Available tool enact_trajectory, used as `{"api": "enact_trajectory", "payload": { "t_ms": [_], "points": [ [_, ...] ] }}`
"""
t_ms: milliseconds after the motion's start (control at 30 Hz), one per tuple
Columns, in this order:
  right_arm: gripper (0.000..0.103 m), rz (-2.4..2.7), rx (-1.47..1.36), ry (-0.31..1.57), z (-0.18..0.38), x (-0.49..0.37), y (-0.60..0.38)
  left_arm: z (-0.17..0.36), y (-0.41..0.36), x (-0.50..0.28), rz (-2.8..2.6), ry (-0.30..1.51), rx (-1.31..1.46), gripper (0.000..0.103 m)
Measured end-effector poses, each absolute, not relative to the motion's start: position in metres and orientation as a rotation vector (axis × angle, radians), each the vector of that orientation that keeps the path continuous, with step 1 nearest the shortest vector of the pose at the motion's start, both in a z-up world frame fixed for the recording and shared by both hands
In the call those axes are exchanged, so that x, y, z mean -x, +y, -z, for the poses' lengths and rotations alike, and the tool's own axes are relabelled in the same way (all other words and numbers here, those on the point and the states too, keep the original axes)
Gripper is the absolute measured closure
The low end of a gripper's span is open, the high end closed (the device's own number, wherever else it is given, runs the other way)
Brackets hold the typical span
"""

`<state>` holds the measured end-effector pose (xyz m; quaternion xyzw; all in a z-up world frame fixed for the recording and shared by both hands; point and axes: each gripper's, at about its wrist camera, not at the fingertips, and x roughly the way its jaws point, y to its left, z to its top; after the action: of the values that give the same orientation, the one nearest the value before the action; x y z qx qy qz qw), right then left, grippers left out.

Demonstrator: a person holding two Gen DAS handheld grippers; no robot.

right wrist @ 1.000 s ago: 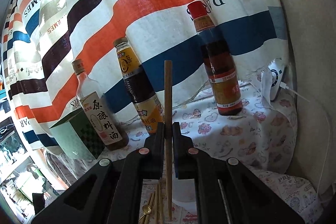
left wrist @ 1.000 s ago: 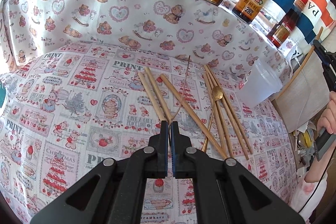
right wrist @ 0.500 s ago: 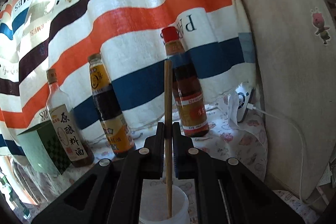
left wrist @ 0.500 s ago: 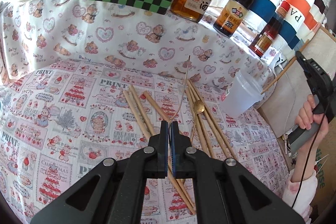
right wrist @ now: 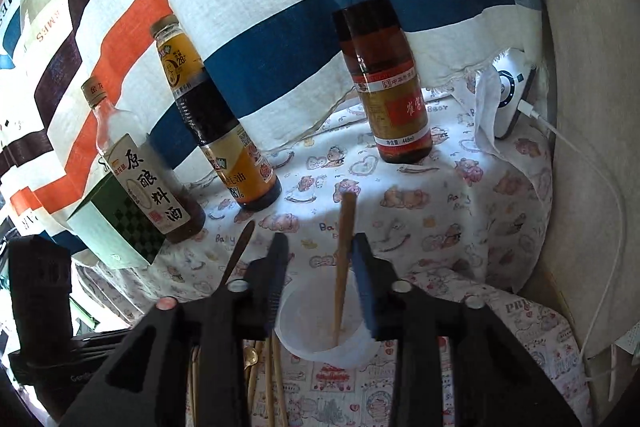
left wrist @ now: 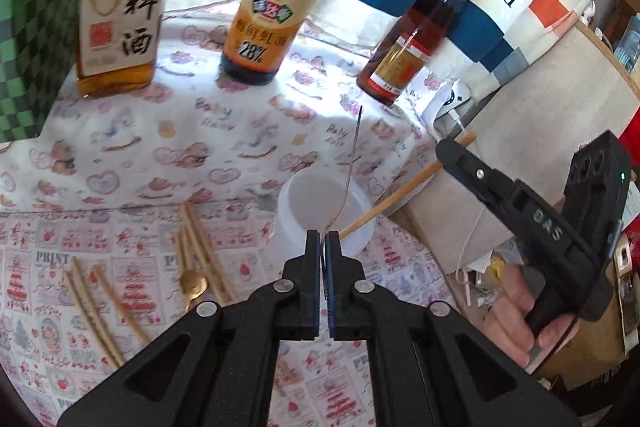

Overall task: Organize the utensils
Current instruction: 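Lower the fork into the clear cup with the left tool while the right tool drops the chopstick in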

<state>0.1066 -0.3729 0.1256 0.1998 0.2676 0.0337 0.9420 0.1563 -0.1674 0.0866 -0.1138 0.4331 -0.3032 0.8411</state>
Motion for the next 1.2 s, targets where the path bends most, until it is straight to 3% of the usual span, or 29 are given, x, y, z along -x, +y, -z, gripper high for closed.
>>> {"api": "enact_trajectory", "payload": {
  "t_ms": [33,267,600,900,1200],
  "points": [
    [0.051,-0.080,-0.422,0.545,-0.127,-0.105,-0.376,-0.085,-0.175,-0.161,0.648,0.913,0.250,0.102],
    [0.047,-0.038,-0.413,0.522,-0.145,-0.089,-0.392,-0.060,-0.216,-0.187,0.601,1.074,0.128,0.102],
    [0.042,-0.016,-0.369,0.511,-0.157,-0.081,-0.382,-0.065,-0.194,-0.163,0.533,1.205,0.065,0.102],
    [0.038,0.022,-0.302,0.482,-0.167,-0.071,-0.371,-0.044,-0.199,-0.199,0.500,1.376,0.185,0.101],
    [0.036,0.039,-0.293,0.466,-0.170,-0.067,-0.373,-0.055,-0.202,-0.209,0.564,1.278,0.259,0.099]
  ]
}}
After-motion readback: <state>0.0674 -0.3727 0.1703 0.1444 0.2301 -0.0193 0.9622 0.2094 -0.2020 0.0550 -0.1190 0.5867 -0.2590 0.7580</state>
